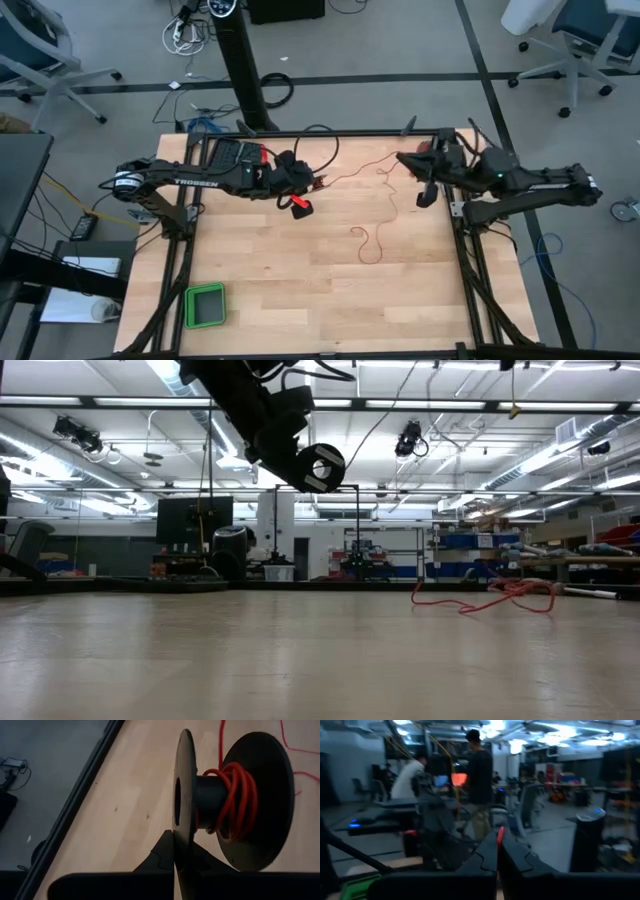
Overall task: Coil cords
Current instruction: Coil the red wire onto the black spool
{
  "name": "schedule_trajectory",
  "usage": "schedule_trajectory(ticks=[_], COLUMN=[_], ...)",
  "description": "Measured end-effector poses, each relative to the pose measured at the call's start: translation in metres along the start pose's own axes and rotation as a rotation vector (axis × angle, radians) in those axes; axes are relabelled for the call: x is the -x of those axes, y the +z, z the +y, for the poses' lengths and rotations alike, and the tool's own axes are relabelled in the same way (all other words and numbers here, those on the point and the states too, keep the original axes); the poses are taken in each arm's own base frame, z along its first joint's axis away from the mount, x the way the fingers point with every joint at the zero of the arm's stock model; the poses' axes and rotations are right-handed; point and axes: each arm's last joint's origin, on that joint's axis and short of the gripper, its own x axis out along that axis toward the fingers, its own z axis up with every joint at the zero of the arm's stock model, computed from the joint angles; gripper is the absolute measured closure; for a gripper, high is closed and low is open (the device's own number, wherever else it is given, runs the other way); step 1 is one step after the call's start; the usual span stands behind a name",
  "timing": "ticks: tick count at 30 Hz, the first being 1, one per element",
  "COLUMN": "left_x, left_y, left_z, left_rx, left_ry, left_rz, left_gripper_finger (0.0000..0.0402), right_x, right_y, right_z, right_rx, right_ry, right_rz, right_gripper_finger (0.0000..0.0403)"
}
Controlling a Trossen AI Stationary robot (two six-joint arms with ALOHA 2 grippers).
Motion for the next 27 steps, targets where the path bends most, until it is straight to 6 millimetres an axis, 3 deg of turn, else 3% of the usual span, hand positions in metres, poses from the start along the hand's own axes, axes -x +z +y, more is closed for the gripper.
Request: schedule_trajectory(ticks=[8,18,27], left_x=[0.000,-0.005,-0.012], left_y=[0.005,0.012,0.006], left_z=[0.006,0.030,0.053], left_rx=[0.106,0.215,0.237], left_ry=[0.152,0.326,0.385], left_rz=[-0.055,-0.126,-0.073], left_gripper_finger=[0.0396,0.0396,0.0396], right_x=[-0.036,-0.062,-0.083], right_y=[-0.009,-0.023,0.002], right_z=[0.020,0.033,0.043], right_rx=[-0.019,-0.041,0.012], right_ry=[0.173,0.258,0.375], right_rz=[-0.088,-0.111,-0.027], right_gripper_finger=[0.0403,0.0403,0.0403])
